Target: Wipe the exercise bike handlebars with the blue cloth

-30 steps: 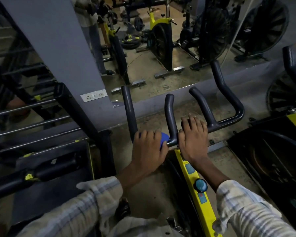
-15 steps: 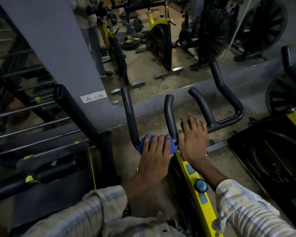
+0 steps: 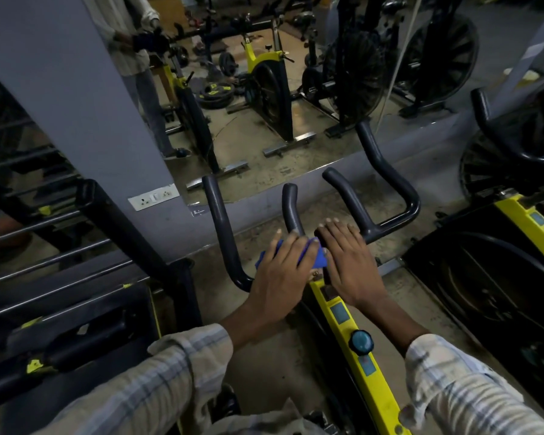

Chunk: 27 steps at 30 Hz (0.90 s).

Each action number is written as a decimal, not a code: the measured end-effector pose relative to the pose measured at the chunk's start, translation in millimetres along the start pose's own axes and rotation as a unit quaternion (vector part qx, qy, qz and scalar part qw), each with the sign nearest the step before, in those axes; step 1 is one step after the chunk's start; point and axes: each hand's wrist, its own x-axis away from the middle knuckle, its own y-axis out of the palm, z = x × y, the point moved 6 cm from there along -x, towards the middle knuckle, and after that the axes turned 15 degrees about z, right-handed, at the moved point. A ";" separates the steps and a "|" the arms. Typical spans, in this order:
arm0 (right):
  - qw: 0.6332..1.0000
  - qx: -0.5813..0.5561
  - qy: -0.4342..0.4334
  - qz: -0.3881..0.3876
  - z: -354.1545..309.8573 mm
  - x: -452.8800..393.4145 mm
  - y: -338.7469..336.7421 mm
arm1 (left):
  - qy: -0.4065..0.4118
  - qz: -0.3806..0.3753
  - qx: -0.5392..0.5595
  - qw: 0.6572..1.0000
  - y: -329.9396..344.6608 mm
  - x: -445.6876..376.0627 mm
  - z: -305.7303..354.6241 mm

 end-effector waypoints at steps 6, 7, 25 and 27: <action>1.000 -0.013 -0.013 0.023 5.0 13.7 -10.7 | -0.045 -0.013 -0.010 0.999 7.5 -45.8 -15.0; 1.000 -0.017 -0.007 0.020 5.5 13.2 -10.4 | -0.036 -0.017 0.006 0.999 8.0 -42.3 -11.4; 0.996 -0.040 0.075 0.024 -3.8 15.2 -6.3 | 0.158 -0.031 0.039 0.986 9.8 -67.8 -42.2; 0.995 -0.043 0.088 0.029 -6.1 14.0 -7.6 | 0.106 -0.049 0.042 0.992 10.6 -103.1 -61.9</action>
